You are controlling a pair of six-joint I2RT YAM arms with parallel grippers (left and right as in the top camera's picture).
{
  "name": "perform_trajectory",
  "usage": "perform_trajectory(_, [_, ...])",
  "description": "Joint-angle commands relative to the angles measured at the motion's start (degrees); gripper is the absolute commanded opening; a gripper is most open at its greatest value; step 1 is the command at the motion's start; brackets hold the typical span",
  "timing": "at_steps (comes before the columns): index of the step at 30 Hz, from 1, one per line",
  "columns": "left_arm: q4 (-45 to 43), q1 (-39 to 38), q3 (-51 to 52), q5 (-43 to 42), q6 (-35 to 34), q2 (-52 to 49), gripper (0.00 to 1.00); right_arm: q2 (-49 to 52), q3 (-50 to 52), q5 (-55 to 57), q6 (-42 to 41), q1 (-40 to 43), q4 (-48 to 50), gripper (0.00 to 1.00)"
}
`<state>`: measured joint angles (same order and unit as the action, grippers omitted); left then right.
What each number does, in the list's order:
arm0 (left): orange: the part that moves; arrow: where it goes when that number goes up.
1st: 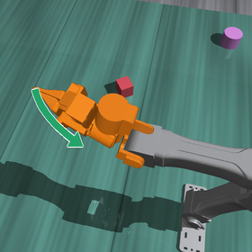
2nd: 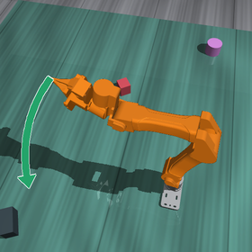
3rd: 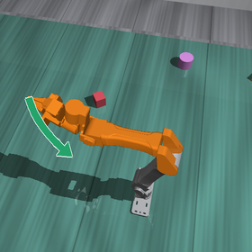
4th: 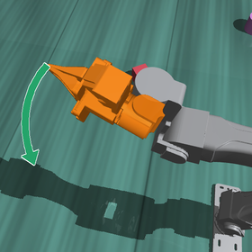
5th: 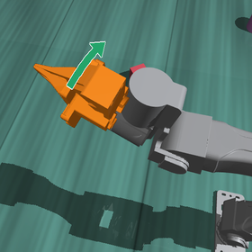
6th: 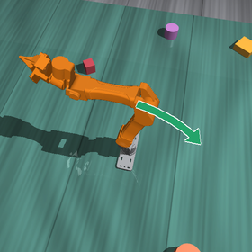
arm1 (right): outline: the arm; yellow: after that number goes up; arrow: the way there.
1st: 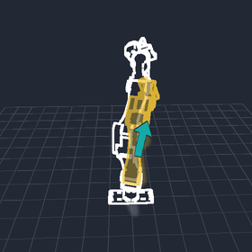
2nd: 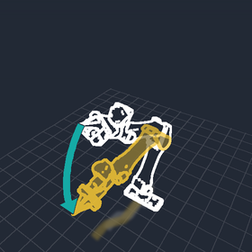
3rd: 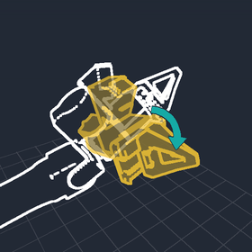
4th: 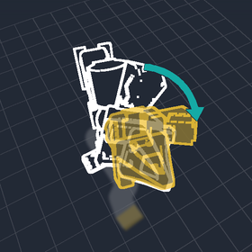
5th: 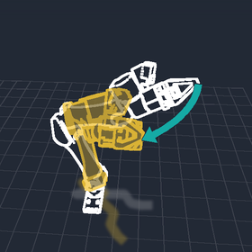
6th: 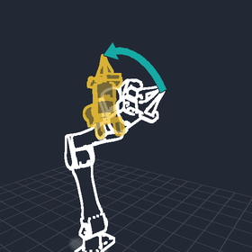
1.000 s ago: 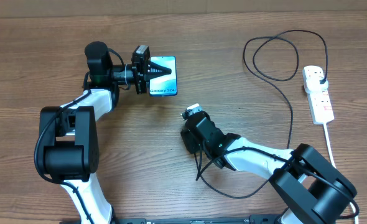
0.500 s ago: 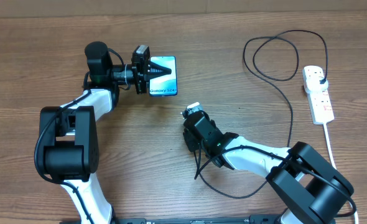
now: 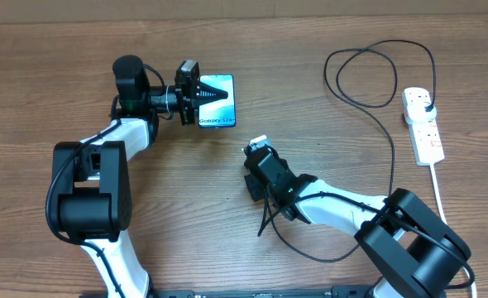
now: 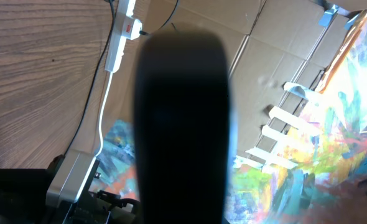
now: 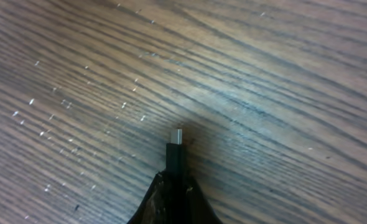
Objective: Plug charger to phone and switch on socket
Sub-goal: 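Grasp the USB-C plug with the right gripper and lift it, then carry the plug with the right gripper toward the phone's bottom port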
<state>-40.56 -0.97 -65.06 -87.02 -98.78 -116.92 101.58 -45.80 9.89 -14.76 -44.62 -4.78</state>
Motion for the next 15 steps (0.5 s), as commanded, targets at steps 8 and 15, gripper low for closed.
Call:
perform_trajectory(8, [-0.44, 0.33, -1.31, -1.09, 1.57, -0.13, 0.04, -5.42, 1.05, -15.43, -7.78, 4.52, -10.32, 0.04])
perform_trajectory(15, [-0.42, 0.31, -1.33, -1.09, 6.95, -0.13, 0.04, -12.7, 1.22, -33.9, -7.3, 13.49, -13.03, 0.04])
